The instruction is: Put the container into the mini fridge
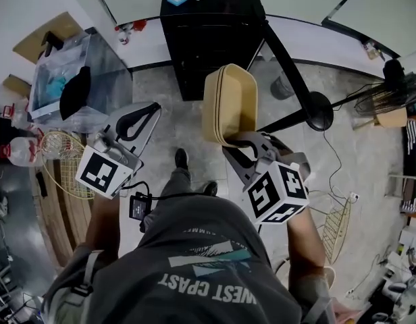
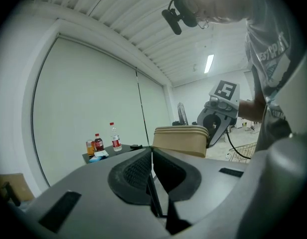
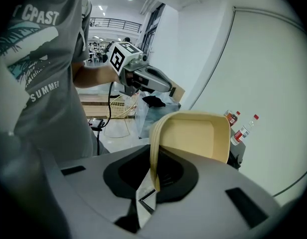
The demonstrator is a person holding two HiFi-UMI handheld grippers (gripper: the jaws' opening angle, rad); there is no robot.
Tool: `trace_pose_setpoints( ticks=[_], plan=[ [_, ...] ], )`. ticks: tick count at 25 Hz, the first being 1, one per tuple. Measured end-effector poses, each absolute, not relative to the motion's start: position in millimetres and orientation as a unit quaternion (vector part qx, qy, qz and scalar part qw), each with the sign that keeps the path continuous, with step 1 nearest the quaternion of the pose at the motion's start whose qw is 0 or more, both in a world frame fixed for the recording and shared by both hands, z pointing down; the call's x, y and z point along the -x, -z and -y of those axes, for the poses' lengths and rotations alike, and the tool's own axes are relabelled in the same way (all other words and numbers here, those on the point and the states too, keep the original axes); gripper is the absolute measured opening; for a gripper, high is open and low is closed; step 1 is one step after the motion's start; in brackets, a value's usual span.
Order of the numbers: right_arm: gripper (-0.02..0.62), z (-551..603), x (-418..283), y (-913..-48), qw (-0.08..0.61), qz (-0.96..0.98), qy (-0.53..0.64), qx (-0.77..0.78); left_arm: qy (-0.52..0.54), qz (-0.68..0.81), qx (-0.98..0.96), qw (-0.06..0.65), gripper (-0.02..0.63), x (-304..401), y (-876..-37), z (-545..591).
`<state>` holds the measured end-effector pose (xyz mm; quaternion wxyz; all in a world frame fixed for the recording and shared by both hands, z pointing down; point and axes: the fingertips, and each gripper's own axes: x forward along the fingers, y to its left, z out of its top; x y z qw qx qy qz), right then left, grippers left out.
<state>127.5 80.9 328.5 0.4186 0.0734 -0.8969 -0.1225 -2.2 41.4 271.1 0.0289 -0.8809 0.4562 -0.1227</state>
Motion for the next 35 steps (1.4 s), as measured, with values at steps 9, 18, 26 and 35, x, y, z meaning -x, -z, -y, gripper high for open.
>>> trace_pose_setpoints(
  ticks=[9, 18, 26, 35],
  plan=[
    [0.044, -35.7, -95.0, -335.7, 0.429, 0.892, 0.102, -0.100, 0.119, -0.419, 0.900, 0.030, 0.025, 26.3, -276.1, 16.3],
    [0.044, 3.9, -62.5, -346.7, 0.443, 0.884, 0.085, -0.123, 0.113, -0.392, 0.913, 0.009, 0.025, 54.7, -287.0, 63.5],
    [0.044, 33.1, -38.4, -365.3, 0.461, 0.872, 0.077, -0.146, 0.103, -0.360, 0.927, 0.017, 0.025, 74.8, -297.4, 95.2],
    [0.044, 63.9, -32.6, -388.3, 0.474, 0.864, 0.088, -0.144, 0.107, -0.345, 0.932, 0.014, 0.025, 74.7, -313.7, 118.6]
  ],
)
